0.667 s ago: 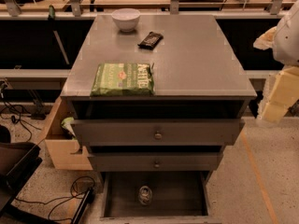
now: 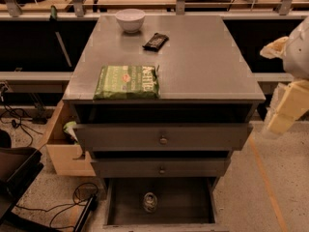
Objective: Pick 7up can from bottom drawer and place on counter
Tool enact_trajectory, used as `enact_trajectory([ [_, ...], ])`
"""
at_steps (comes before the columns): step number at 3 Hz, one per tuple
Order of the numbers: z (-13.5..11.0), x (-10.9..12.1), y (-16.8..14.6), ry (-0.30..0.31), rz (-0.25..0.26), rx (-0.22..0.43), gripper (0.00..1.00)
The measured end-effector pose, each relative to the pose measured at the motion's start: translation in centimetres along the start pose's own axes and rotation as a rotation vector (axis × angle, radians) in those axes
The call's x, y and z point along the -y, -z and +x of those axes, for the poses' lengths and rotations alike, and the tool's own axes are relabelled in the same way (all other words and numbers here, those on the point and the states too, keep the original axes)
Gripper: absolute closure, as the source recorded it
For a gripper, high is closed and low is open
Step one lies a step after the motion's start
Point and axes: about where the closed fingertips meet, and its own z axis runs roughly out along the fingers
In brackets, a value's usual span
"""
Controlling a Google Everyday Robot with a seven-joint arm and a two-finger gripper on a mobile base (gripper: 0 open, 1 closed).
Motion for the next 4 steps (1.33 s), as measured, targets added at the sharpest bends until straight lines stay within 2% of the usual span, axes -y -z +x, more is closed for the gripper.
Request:
enact_trajectory([
  [1, 1.9, -2.3, -5.2, -0.01, -0.037, 0.162, 0.0],
  [2, 3.6, -6.0, -12.3, -0.058, -0.077, 0.343, 0.0],
  [3, 4.0, -9.4, -19.2, -0.147, -0.102, 0.571, 0.0],
  [4, 6.2, -12.9, -23.4, -0.171, -0.104, 0.76, 0.0],
])
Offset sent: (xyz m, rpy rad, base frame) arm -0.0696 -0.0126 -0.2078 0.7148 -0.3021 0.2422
